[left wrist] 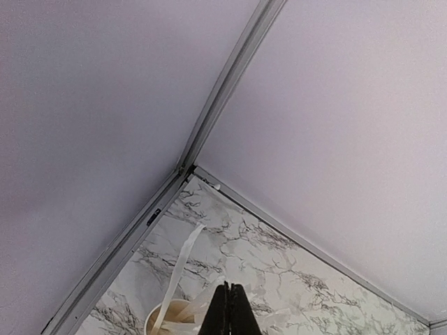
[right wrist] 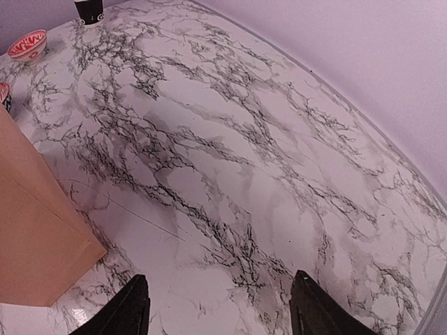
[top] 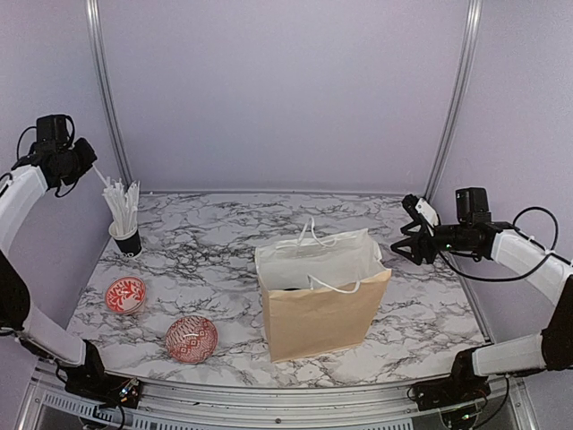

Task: Pack the takeout coffee

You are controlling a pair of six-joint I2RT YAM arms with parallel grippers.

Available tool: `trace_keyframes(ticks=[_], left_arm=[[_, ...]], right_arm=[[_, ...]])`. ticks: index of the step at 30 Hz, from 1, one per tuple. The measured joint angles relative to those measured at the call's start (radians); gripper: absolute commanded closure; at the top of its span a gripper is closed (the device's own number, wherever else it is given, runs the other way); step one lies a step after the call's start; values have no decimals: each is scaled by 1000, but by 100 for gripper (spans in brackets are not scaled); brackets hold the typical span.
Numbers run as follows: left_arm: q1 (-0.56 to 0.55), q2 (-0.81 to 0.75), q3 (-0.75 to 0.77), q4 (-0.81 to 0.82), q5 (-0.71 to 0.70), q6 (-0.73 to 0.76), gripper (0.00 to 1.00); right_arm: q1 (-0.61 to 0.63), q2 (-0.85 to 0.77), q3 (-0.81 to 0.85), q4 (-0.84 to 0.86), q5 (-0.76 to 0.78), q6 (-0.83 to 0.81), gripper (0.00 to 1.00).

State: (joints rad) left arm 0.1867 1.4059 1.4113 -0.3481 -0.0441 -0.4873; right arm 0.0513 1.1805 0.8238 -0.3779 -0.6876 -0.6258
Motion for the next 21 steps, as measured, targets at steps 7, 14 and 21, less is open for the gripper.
trace_keyframes(ticks=[7, 14, 21], left_arm=[[-103, -120, 118, -52, -90, 66, 100], [-296, -184, 319, -69, -24, 74, 100], [-502, -218, 371, -7, 155, -27, 100]], right_arm=[[8, 3, 0, -1, 2, 0, 34], [8, 6, 0, -1, 6, 0, 34], [8, 9, 0, -1, 18, 0, 34]])
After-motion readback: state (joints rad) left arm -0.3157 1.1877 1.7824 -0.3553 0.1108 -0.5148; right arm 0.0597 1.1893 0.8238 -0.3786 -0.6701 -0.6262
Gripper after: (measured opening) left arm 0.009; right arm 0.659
